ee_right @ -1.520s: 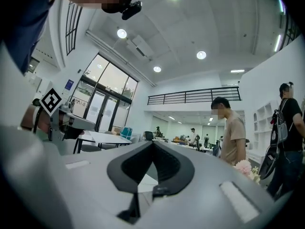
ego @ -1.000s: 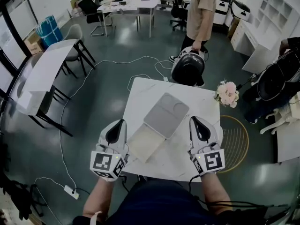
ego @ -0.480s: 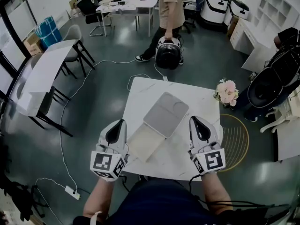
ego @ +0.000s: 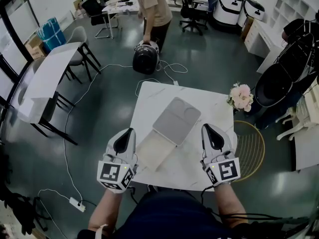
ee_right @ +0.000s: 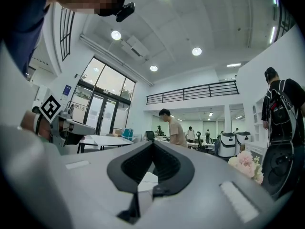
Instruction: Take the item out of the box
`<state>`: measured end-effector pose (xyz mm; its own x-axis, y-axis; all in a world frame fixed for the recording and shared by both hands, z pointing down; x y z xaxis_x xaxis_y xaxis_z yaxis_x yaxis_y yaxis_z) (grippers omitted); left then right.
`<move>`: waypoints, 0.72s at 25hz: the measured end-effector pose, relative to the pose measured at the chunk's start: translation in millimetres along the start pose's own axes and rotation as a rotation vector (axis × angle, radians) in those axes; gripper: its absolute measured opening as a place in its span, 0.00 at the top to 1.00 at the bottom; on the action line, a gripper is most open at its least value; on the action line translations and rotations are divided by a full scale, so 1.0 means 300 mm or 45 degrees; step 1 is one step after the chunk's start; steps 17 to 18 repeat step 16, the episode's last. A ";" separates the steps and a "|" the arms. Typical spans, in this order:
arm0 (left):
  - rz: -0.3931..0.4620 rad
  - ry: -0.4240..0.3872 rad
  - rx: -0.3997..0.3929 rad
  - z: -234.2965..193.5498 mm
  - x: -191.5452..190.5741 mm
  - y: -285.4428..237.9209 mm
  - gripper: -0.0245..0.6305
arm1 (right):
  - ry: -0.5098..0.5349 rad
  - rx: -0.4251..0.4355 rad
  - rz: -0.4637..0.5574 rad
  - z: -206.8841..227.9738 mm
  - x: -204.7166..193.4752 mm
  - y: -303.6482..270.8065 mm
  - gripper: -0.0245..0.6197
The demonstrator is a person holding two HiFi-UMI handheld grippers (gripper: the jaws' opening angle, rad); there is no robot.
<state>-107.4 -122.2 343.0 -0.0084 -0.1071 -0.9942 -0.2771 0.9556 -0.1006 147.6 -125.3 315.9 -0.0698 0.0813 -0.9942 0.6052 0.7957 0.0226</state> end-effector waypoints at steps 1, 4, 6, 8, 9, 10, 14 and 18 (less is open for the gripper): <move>-0.001 0.001 0.000 0.002 -0.003 0.003 0.96 | -0.004 0.001 0.000 -0.001 -0.002 0.002 0.96; -0.003 0.000 0.001 0.009 -0.007 0.014 0.96 | -0.017 0.002 0.003 -0.001 -0.005 0.015 0.96; -0.003 -0.001 0.004 0.008 -0.005 0.021 0.96 | -0.023 0.000 0.003 -0.003 -0.005 0.021 0.96; -0.005 -0.001 0.006 0.007 -0.006 0.025 0.96 | -0.028 -0.002 -0.001 -0.004 -0.010 0.027 0.96; -0.006 -0.001 0.006 0.008 -0.008 0.025 0.96 | -0.030 -0.003 -0.002 -0.004 -0.013 0.029 0.96; -0.009 -0.001 0.005 0.008 -0.011 0.024 0.96 | -0.033 -0.005 -0.003 -0.003 -0.016 0.030 0.96; -0.020 0.002 -0.002 0.016 -0.025 0.019 0.96 | -0.044 -0.011 -0.005 0.003 -0.026 0.034 0.96; -0.024 0.005 -0.005 0.024 -0.033 0.016 0.96 | -0.047 -0.012 -0.006 0.010 -0.030 0.036 0.96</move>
Point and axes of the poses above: the fingertips, and each gripper's own axes: y backward along the fingers, z to its right, x out of its top, the point moved 2 cm from there along y, backward along the fingers, and after that the axes turned 9 degrees about x, right-handed, at the moved point
